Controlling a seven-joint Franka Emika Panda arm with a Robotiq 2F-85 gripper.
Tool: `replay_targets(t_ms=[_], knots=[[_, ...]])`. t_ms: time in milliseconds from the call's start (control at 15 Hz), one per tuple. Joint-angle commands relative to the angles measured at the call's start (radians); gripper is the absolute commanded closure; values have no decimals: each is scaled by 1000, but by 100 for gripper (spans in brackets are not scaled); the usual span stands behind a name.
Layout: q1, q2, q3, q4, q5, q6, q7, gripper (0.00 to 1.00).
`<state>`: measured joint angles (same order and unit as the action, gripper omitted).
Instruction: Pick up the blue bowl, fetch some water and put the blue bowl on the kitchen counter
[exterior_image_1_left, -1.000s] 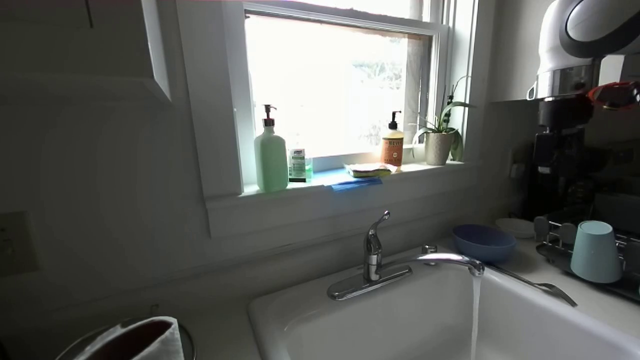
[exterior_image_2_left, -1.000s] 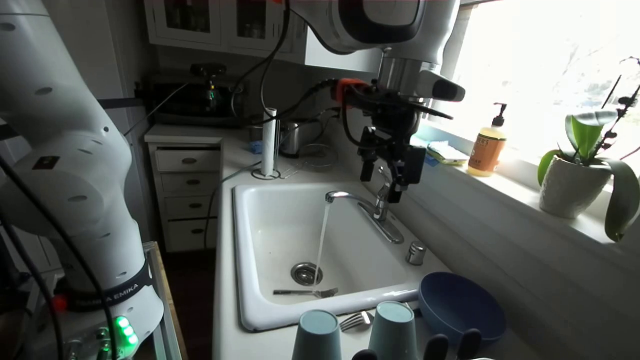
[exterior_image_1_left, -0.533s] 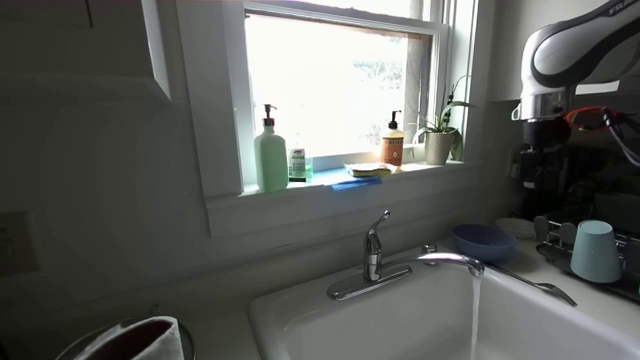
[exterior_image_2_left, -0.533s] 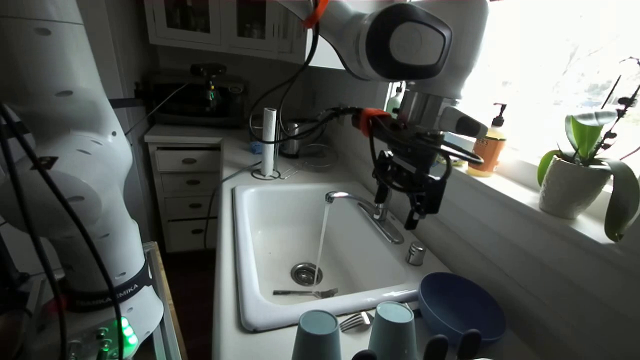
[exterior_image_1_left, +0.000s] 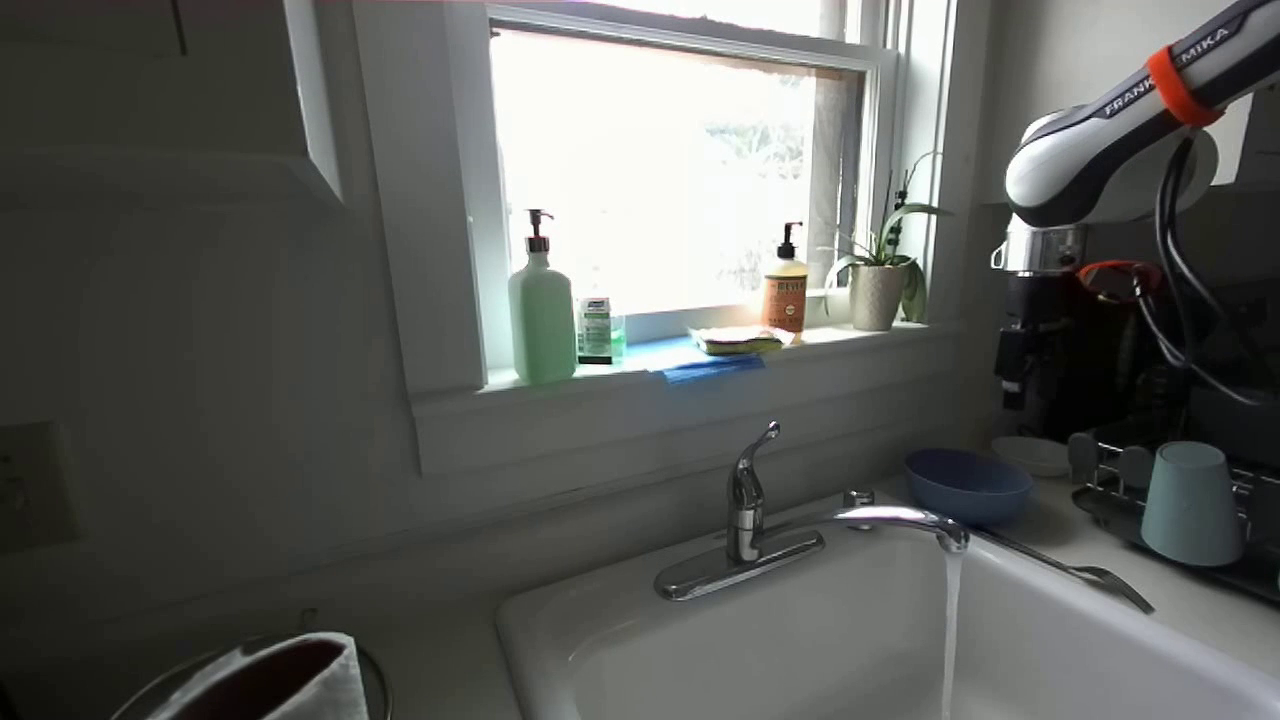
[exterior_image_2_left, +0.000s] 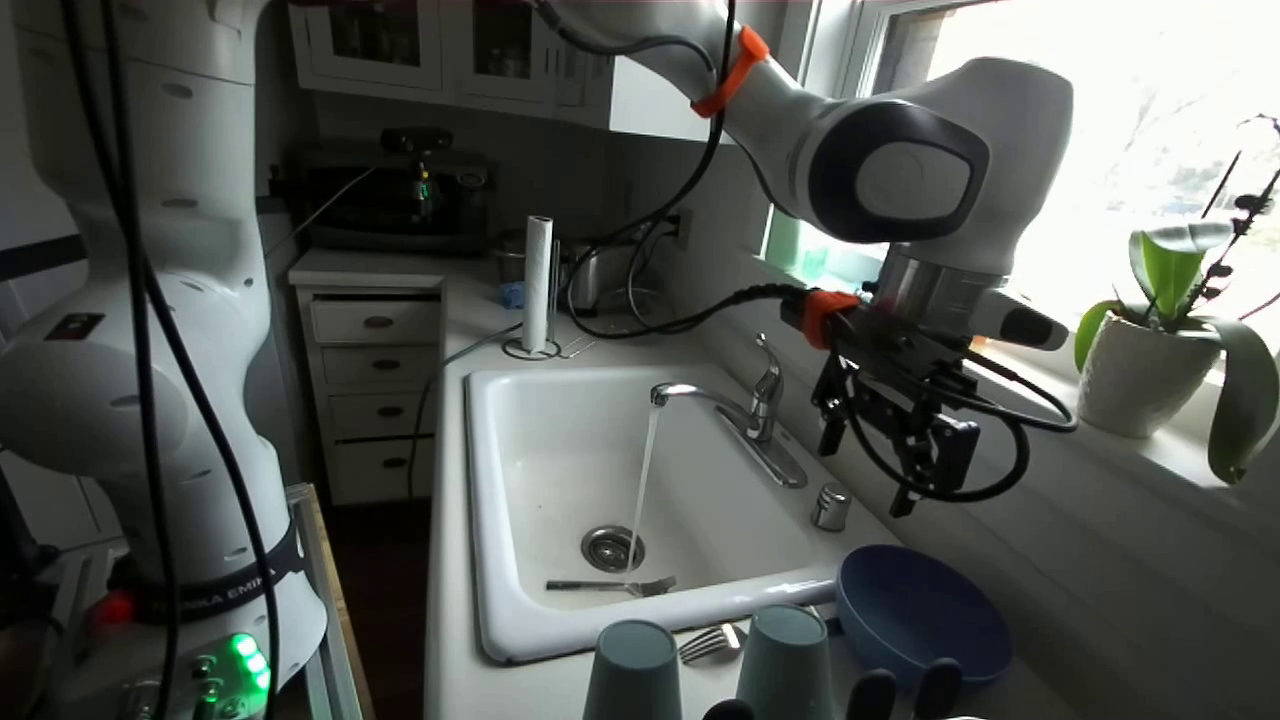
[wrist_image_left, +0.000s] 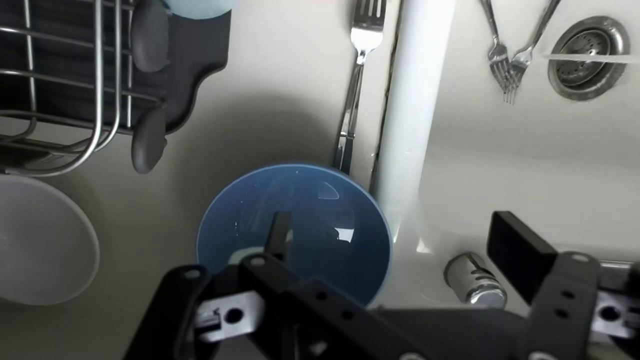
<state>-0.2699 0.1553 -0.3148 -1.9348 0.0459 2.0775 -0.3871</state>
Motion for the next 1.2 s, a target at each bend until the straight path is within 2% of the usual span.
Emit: replay_targets(t_ms=[0,67,267,533,1133], knots=[[-22,1,23,6,-4,-2,3,0],[-28,55,19,61,-18,-31,2,0],[-69,162,20,164,-1,-14,-87,0],[-148,292,58,301,37,-33,-202,0],[-256,530,129,558,19,-80,-205,0]])
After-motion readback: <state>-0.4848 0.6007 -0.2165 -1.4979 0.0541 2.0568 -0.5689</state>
